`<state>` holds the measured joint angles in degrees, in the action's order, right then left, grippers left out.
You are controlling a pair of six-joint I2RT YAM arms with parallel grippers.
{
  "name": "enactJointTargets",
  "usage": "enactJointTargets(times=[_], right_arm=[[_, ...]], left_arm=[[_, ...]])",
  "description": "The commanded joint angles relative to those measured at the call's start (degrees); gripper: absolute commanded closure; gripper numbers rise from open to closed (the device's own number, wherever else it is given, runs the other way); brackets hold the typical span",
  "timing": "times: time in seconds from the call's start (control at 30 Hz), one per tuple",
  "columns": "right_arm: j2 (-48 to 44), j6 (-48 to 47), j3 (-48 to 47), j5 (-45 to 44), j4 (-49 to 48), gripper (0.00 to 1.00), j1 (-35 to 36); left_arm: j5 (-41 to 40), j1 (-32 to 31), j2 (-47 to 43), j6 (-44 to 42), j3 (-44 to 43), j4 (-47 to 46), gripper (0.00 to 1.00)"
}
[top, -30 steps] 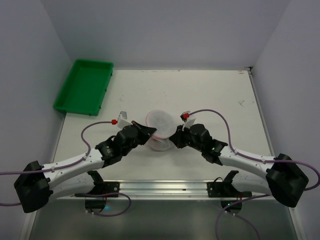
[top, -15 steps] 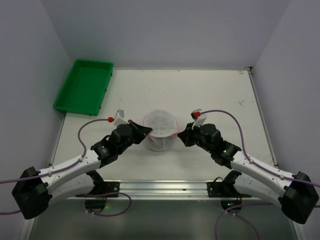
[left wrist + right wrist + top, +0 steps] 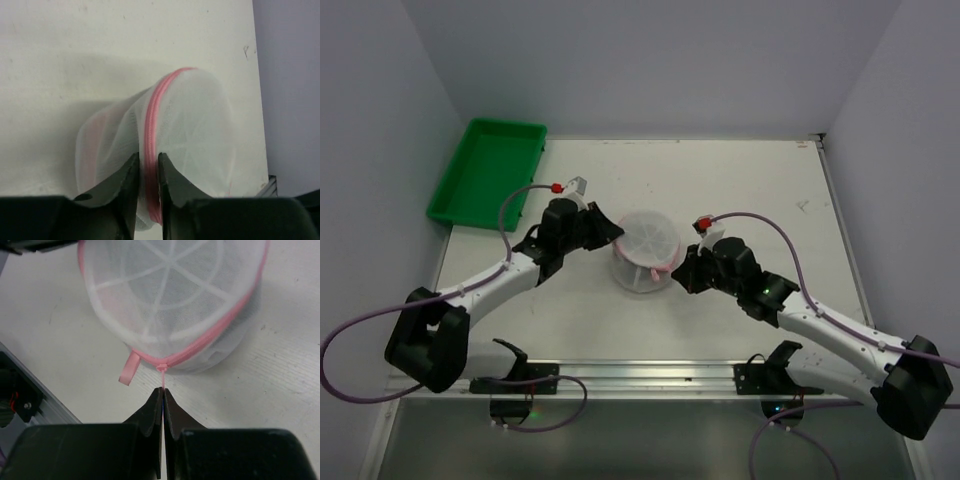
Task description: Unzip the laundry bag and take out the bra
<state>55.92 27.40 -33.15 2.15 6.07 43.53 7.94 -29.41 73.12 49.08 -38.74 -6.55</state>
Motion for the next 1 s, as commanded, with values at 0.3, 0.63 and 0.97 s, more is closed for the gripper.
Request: enactJointTargets(times=[0.3,0.63,0.97], right_arm=[[9.3,6.9,-7.0,-0.4,-7.1,1.0,3.0],[11.9,8.9,-7.3,0.0,-10.3,1.0,4.5],[14.0,9.3,-8.8,-1.4,-9.6,1.0,7.5]], left_arm=[[5.7,5.1,4.8,-2.9,-13.3,6.4,0.0],[-7.6,-5.2,-15.4,18.5,6.3,8.0,0.02],[-8.6,-11.1,-4.8,24.0,6.8,-4.2,0.19]])
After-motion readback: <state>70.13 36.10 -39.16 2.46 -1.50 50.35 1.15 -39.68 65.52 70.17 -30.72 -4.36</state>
